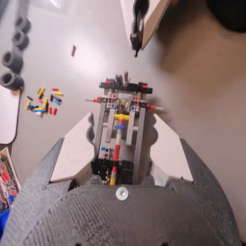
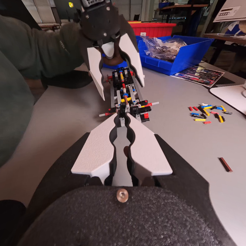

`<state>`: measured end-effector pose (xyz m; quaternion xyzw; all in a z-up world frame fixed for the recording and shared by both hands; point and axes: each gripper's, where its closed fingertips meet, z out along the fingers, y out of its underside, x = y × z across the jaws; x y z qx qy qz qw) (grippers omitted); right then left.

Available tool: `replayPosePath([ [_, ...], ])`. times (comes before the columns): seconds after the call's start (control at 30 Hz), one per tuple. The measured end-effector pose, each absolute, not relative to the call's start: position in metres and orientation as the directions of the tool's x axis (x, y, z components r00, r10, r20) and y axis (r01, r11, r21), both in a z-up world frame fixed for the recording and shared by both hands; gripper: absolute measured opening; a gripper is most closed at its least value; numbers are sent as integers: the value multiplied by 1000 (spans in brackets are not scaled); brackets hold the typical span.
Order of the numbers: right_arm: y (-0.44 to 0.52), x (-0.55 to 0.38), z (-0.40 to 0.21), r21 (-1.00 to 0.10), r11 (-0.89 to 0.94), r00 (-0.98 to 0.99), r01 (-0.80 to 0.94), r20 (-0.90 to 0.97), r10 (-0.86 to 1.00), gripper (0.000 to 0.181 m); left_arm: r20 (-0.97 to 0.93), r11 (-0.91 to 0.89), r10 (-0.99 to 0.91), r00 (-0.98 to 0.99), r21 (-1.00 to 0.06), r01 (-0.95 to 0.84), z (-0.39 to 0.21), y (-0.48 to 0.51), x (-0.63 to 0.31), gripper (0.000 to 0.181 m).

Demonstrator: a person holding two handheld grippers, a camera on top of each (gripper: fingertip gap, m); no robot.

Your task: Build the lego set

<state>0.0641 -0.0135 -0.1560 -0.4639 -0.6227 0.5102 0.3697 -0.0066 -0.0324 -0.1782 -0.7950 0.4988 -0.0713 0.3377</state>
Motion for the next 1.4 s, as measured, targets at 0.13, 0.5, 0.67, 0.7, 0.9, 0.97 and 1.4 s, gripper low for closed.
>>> replayPosePath([
  [0.13, -22, 58, -165, -961, 143, -289, 237, 71, 955, 4, -134, -334, -894, 428, -439, -834, -212, -33, -16, 106],
  [0.5, -18, 51, -171, -950, 138, -250, 280, 66, 966, 4, -74, -332, -908, 412, -470, -818, -222, -28, -7, 88],
  [0.67, -13, 52, -166, -961, 89, -233, 262, 27, 972, 4, 2, -366, -902, 431, -535, -762, -215, -35, 4, 88],
  [0.7, -13, 53, -166, -962, 78, -235, 261, 15, 972, 4, 19, -375, -899, 437, -548, -748, -213, -36, 5, 88],
  [0.9, -22, 58, -150, -977, 10, -285, 215, -53, 957, 4, 98, -417, -885, 454, -601, -682, -207, -38, 11, 88],
  [0.97, -24, 58, -144, -981, -19, -297, 195, -77, 952, 4, 128, -431, -882, 454, -610, -665, -206, -39, 14, 88],
  [1.4, -15, 64, -136, -978, -77, -293, 194, -133, 947, 4, 255, -502, -856, 450, -618, -604, -200, -45, 24, 87],
])
